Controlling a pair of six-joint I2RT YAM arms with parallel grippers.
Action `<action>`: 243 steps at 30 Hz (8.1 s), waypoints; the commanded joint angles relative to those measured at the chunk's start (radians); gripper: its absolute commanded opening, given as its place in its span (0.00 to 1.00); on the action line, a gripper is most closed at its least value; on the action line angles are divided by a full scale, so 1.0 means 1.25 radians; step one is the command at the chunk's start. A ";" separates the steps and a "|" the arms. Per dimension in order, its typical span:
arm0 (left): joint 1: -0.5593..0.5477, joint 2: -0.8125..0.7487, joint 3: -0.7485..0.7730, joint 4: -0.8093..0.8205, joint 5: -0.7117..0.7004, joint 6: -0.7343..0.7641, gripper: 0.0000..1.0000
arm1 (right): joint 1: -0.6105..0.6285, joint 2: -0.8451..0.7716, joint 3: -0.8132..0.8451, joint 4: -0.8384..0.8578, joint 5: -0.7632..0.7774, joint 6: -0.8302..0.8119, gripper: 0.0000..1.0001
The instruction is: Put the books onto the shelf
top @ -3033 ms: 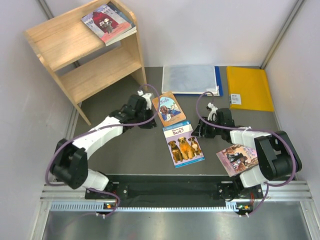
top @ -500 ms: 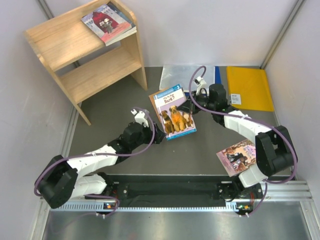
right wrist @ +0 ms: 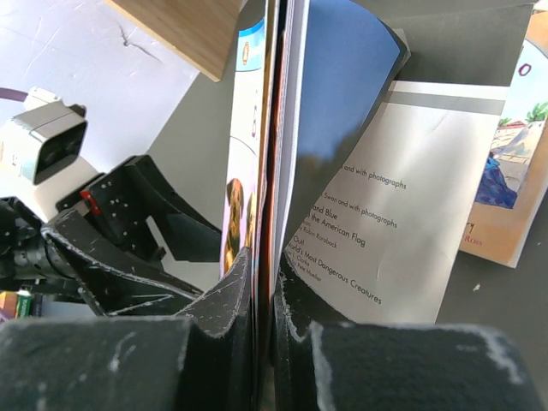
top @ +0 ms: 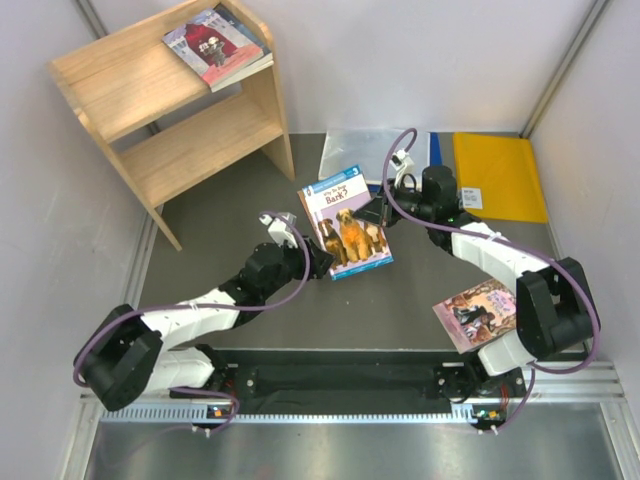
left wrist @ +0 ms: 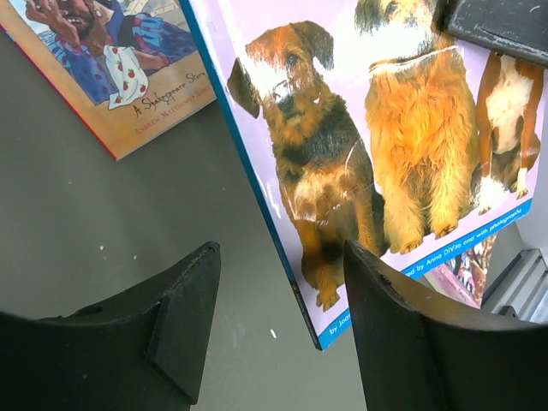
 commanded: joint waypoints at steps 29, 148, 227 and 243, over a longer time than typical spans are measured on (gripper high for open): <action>0.001 0.001 0.128 0.058 -0.008 0.055 0.00 | -0.004 -0.059 -0.017 0.114 -0.069 0.048 0.01; 0.836 0.480 1.316 -0.329 0.738 -0.565 0.00 | 0.017 -0.040 -0.240 0.189 0.001 -0.005 0.87; 0.760 0.201 1.246 -0.841 0.095 0.113 0.88 | 0.056 0.009 -0.269 0.282 -0.012 0.043 0.87; 0.734 0.331 1.299 -0.906 -0.011 0.186 0.00 | 0.061 0.011 -0.280 0.295 -0.015 0.049 0.87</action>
